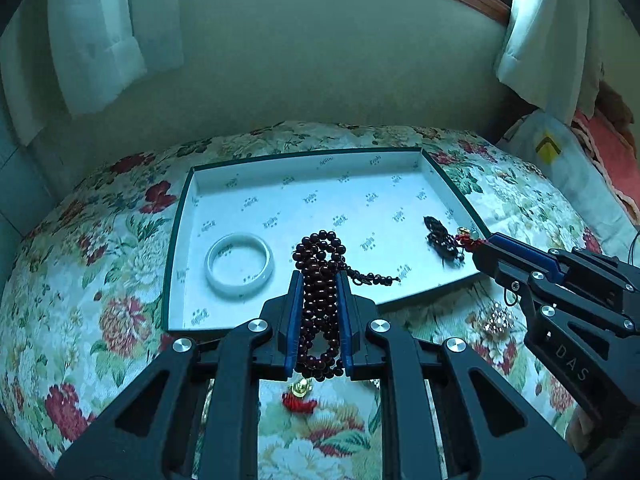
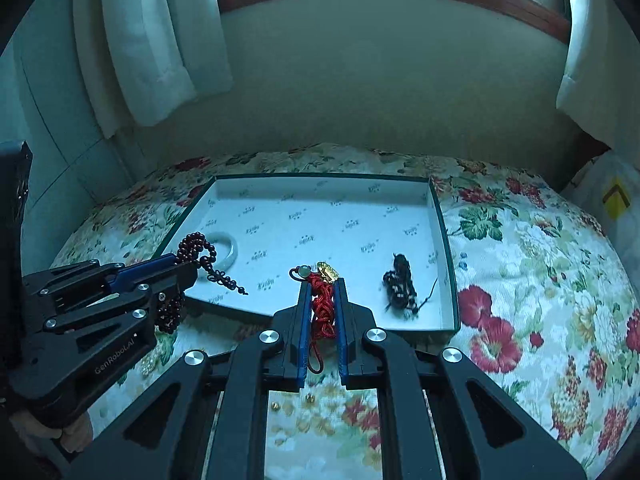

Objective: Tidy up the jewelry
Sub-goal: 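Carry the bead strand with the left tool into the tray while the right tool carries the tassel there, then open the left tool releasing the beads while the right tool releases the tassel in the tray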

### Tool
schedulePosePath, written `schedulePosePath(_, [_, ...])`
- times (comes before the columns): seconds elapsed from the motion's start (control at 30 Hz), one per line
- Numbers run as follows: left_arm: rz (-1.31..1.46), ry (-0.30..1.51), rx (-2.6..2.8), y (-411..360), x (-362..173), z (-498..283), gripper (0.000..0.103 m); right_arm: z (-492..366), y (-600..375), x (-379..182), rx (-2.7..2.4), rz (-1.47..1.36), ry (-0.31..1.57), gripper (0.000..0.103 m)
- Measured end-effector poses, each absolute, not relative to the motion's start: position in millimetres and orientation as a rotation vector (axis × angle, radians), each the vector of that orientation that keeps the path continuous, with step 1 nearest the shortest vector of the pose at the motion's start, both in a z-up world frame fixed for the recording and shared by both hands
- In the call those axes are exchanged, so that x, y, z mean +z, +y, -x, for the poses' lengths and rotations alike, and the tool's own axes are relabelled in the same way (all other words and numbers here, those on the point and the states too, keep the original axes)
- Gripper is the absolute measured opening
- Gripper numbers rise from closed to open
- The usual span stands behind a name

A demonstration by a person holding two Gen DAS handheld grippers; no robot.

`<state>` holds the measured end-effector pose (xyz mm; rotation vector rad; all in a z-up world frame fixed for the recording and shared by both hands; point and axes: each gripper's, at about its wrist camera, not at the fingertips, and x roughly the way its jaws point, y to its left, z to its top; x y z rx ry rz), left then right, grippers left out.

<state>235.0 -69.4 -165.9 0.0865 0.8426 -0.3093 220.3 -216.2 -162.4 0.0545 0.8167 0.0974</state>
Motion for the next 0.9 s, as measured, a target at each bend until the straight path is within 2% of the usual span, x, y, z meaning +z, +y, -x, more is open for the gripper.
schedulePosePath(0.3, [-0.097, 0.898, -0.276, -87, -207, -296, 0.016, -277, -227, -205, 0.075, -0.069, 0.886, 0.011])
schedulePosePath(0.57, [-0.105, 0.946, -0.257, -89, -237, -309, 0.017, -286, -225, -233, 0.069, -0.066, 0.936, 0.011])
schedulePosePath(0.67, [-0.095, 0.955, -0.240, -87, -241, -309, 0.034, -288, -225, -239, 0.074, -0.071, 0.952, 0.011])
schedulePosePath(0.73, [-0.087, 0.958, -0.236, -85, -243, -310, 0.041, -287, -223, -242, 0.072, -0.070, 0.956, 0.012])
schedulePosePath(0.77, [-0.089, 0.956, -0.238, -85, -243, -309, 0.049, -287, -224, -243, 0.074, -0.072, 0.960, 0.012])
schedulePosePath(0.9, [-0.101, 0.958, -0.243, -87, -243, -308, 0.060, -288, -224, -245, 0.077, -0.073, 0.968, 0.013])
